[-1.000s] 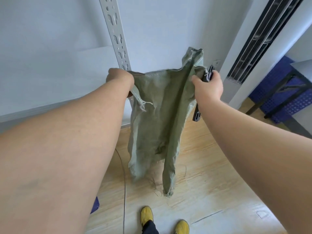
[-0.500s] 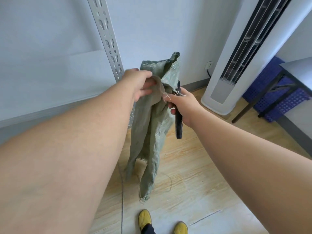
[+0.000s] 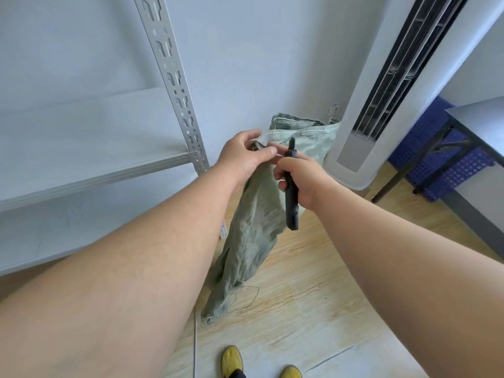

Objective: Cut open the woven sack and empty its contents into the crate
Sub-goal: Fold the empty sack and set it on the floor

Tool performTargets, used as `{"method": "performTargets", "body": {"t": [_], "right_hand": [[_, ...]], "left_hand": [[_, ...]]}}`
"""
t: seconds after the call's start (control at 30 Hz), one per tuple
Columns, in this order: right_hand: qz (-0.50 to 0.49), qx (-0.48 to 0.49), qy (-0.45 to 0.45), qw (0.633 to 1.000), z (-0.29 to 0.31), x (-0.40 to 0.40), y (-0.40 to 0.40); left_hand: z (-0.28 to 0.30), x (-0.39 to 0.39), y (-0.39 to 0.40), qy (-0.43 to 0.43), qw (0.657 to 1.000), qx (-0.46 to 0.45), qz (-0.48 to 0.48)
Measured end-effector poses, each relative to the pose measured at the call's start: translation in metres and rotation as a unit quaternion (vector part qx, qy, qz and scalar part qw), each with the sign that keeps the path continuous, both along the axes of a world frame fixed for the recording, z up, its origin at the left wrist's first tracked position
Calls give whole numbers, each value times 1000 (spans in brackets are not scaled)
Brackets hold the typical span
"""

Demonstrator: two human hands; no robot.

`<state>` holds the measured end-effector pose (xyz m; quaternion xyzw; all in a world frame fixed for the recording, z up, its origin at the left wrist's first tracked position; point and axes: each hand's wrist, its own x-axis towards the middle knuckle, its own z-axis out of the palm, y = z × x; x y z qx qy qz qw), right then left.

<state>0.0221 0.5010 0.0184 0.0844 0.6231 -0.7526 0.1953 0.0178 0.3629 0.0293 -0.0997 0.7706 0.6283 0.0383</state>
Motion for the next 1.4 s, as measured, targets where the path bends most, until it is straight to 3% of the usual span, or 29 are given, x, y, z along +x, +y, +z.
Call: {"method": "performTargets", "body": {"t": [0.1, 0.17, 0.23, 0.33, 0.4, 0.47, 0.6, 0.77, 0.87, 1.0, 1.13, 1.2, 1.4], "right_hand": [[16, 146, 97, 984, 10, -1, -1], [-56, 276, 203, 938, 18, -5, -2], [-42, 330, 283, 900, 25, -11, 0], [61, 358, 257, 896, 33, -21, 4], [34, 381, 250, 890, 35, -27, 8], [1, 368, 251, 895, 38, -30, 15], [7, 282, 206, 937, 51, -27, 34], [-6, 227, 179, 957, 87, -21, 72], [-24, 169, 148, 974, 108, -23, 101], [-57, 95, 110, 988, 118, -28, 137], [-148, 122, 119, 974, 105, -32, 157], [-183, 147, 125, 964, 96, -34, 161], [-171, 151, 113, 967, 81, -39, 142]], "left_hand": [[0, -4, 0, 49, 993, -72, 86], [3, -5, -3, 69, 985, -140, 78], [8, -4, -3, 81, 981, -171, 33], [15, -6, 1, 96, 990, -101, 14], [18, -5, 2, 103, 994, -27, 18], [15, -2, 1, 90, 996, -27, 3], [-7, 13, 3, -25, 991, -104, -81], [-17, 19, 18, -83, 935, -260, -228], [-19, 15, 30, -102, 916, -283, -266], [-33, 11, 49, -52, 918, -293, -263], [-48, 16, 60, 13, 948, -273, -162], [-53, 16, 65, 26, 954, -247, -170], [-68, 24, 70, 59, 960, -252, -104]]}}
